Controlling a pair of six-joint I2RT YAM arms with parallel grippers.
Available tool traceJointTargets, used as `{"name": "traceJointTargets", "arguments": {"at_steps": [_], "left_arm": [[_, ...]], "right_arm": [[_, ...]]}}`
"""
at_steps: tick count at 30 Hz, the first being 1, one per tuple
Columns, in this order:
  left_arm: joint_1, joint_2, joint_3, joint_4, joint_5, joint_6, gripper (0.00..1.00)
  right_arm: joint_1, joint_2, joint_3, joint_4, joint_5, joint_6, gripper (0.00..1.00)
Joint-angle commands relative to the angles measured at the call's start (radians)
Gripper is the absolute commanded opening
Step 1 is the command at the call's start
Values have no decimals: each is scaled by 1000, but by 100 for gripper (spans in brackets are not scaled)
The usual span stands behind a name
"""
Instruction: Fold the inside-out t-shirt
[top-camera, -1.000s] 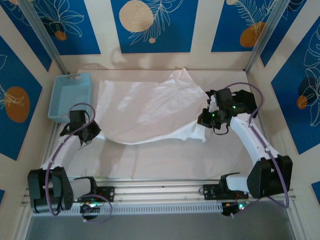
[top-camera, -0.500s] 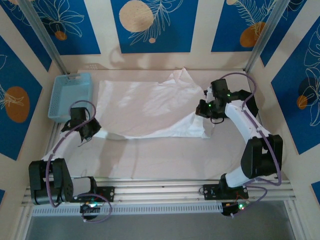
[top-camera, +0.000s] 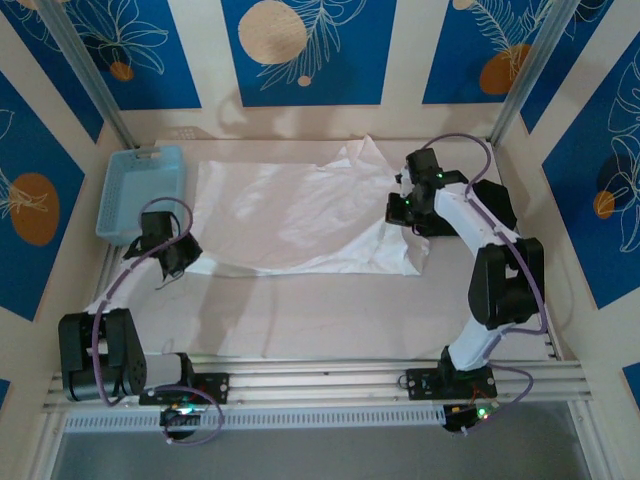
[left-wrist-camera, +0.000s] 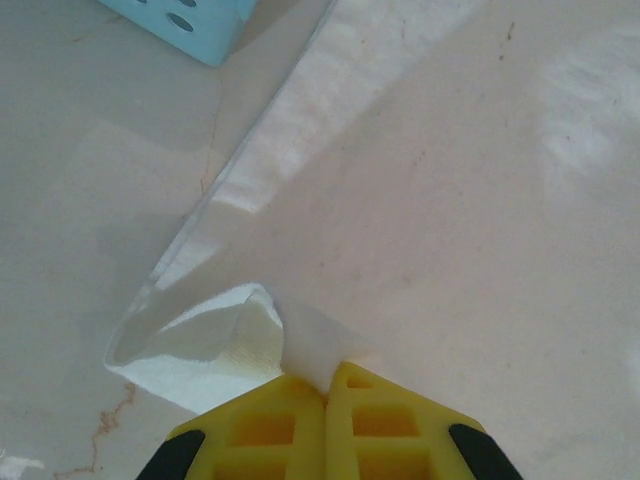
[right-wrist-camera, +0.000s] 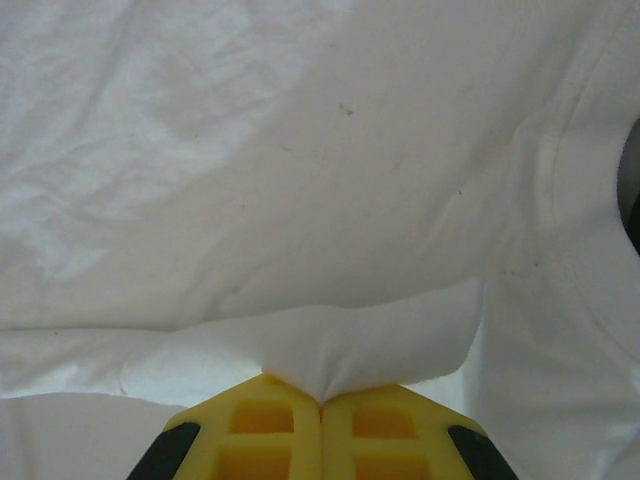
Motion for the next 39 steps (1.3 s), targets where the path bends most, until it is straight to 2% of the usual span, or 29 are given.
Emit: {"name": "traceJointTargets", "arguments": {"at_steps": [1,8,34,39], "left_arm": [[14,17,38,18,-12,8,0],[16,50,89,7,-15,10,0],[22,311,264,62,-22,1,0],[21,404,310,131,-24,-8,4]], "right_arm": [[2,27,51,-23,37,-30,3],[-13,84,123,-46,82,-52,3],[-64,322,389,-70,48,-43,3],[-69,422,474,-43,38,-21,9]]}}
